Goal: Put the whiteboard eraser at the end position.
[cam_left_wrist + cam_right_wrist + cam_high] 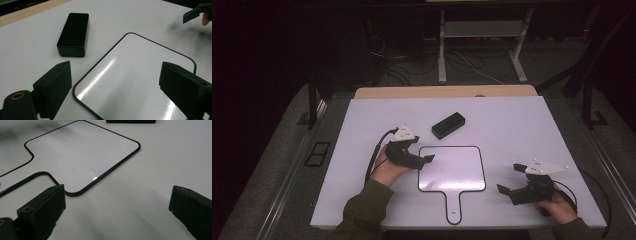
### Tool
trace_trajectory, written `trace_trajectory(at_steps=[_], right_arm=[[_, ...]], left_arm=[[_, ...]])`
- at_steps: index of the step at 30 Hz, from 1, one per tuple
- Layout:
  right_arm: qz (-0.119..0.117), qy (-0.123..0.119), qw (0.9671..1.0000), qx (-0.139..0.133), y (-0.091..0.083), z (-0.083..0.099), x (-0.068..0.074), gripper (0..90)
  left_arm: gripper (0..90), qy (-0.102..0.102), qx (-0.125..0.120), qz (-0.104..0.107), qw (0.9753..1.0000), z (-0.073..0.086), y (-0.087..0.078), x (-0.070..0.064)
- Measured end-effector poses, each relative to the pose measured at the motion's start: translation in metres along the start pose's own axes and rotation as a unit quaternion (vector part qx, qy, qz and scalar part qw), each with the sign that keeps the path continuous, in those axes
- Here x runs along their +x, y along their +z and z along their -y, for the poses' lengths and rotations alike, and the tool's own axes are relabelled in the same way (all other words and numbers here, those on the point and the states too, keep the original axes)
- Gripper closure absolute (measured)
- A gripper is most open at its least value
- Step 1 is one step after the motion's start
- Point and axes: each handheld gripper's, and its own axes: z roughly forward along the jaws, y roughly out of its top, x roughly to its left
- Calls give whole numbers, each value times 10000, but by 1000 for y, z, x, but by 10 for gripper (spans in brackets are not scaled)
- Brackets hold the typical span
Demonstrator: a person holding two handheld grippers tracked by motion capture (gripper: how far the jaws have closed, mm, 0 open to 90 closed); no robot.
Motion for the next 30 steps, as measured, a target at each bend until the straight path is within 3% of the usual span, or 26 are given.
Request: trace_trajectory(at_steps=[14,30], right_arm=[[12,16,10000,-17,-1,0,0,0],[39,22,10000,1,0,0,-1,0]], left_arm=[[18,57,-67,-235,9997,26,-21,-11],[0,-62,-147,-269,9995,61,-52,-24]])
